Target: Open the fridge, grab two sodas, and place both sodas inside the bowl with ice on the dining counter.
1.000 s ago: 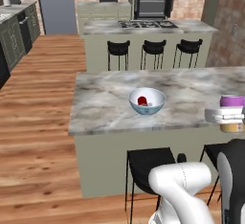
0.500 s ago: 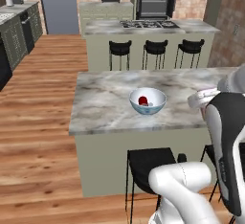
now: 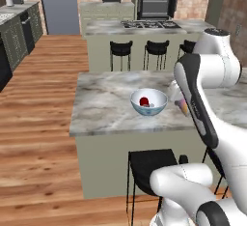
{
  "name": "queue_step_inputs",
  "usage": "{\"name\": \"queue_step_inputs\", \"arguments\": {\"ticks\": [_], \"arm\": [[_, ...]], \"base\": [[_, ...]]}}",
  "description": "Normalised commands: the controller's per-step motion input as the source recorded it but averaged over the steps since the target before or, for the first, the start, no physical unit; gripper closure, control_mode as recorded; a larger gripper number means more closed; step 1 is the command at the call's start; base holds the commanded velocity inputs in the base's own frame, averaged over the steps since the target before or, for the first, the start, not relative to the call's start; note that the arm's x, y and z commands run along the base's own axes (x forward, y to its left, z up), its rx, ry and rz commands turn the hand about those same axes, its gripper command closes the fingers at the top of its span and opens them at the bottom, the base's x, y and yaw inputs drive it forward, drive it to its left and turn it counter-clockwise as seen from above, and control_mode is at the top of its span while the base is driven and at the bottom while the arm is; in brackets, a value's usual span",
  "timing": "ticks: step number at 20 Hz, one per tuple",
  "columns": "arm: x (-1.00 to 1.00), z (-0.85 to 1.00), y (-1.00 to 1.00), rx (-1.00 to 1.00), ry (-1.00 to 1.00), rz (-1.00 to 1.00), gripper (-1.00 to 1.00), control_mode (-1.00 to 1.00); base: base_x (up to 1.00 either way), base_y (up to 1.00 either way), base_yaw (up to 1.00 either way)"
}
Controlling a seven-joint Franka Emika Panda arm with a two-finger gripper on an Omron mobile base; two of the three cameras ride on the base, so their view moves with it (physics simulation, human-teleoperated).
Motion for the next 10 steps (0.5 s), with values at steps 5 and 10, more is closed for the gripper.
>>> {"name": "queue_step_inputs", "arguments": {"ticks": [5, 10], "arm": [[0.3, -0.41, -0.1, -0.04, 0.02, 0.08, 1.0, -1.0], [0.74, -0.04, -0.17, 0.0, 0.0, 0.25, 1.0, -1.0]], "base": [[0.0, 0.0, 0.0], [0.0, 0.0, 0.0]]}}
